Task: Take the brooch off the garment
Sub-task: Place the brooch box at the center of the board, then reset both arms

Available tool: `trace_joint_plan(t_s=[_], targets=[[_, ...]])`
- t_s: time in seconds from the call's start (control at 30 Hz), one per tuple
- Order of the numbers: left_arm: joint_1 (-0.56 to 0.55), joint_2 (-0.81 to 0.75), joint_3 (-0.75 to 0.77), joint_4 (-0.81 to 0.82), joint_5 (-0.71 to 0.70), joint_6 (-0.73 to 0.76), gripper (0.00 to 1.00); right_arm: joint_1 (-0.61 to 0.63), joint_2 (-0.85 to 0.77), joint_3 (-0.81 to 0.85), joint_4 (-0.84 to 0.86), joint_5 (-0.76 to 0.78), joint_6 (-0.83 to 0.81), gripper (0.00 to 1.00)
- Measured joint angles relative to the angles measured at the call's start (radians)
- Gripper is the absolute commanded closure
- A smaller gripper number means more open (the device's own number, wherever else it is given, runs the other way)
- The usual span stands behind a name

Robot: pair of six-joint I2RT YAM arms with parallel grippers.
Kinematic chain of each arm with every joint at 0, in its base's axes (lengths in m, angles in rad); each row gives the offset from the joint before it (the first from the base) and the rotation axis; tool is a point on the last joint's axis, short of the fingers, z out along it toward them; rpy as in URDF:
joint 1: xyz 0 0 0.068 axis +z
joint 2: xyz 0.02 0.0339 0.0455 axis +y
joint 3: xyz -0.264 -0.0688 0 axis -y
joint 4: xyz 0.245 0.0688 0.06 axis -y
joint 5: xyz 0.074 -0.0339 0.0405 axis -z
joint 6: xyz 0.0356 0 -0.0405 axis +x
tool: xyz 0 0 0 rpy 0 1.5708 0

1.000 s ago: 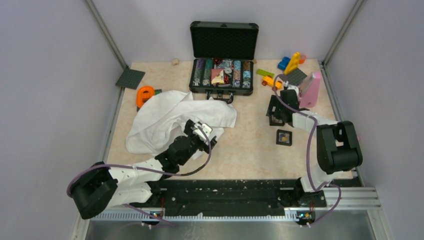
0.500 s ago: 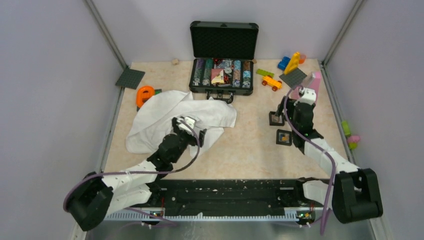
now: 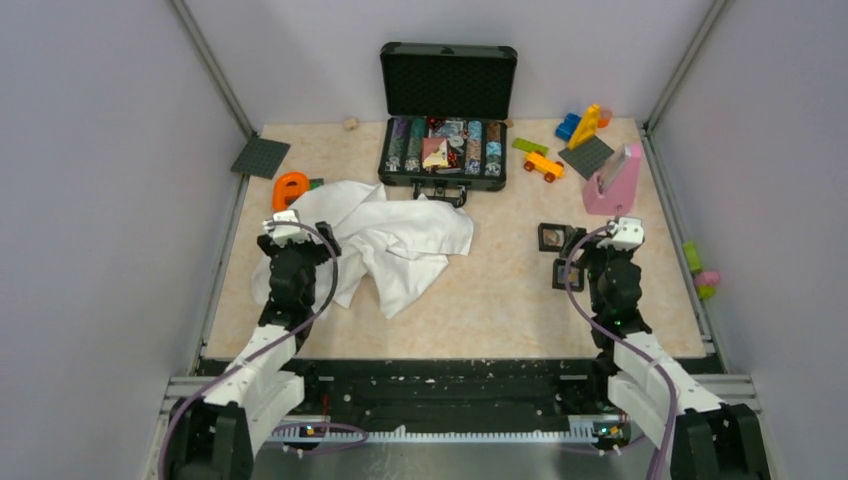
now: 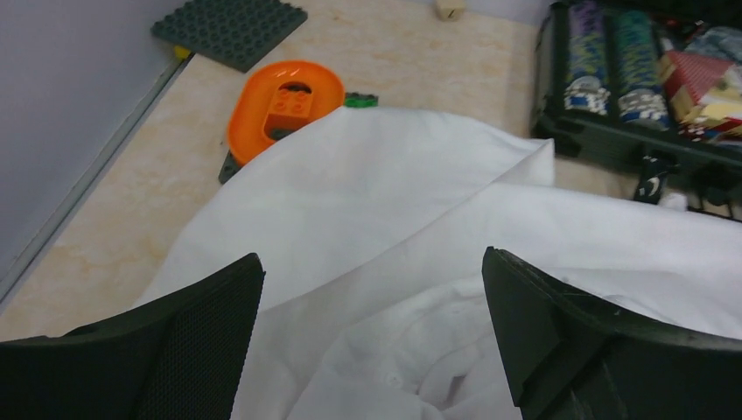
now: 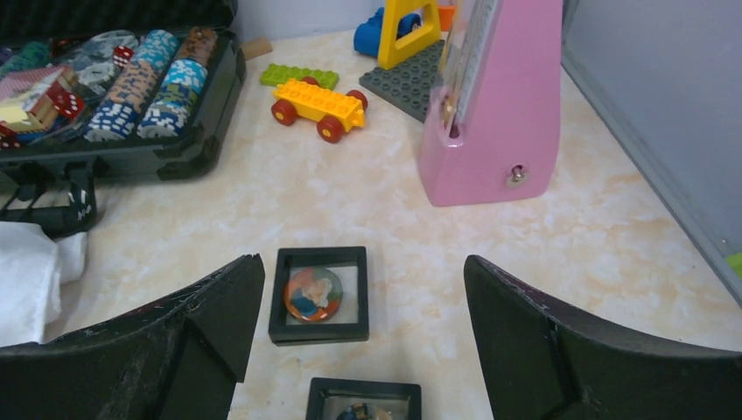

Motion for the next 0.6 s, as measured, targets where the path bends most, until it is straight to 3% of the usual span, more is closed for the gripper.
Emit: trace_joint_plan(t_s=[0.13, 0.33, 0.6], targets=[[0.050, 0.133, -0.002, 0.050, -0.025, 0.014, 0.01, 0.000, 0.025, -0.056, 0.085, 0.021, -0.039, 0.14], [0.089, 0.343, -0.064, 0.317, -0.045, 0.089, 0.02, -0.001, 0.237, -0.083, 0.276, 0.029, -0.075, 0.14], [0.157, 0.541, -0.069, 0.543, 0.008, 0.112, 0.05, -0.026, 0.442, -0.082, 0.441, 0.026, -0.116, 0.14]])
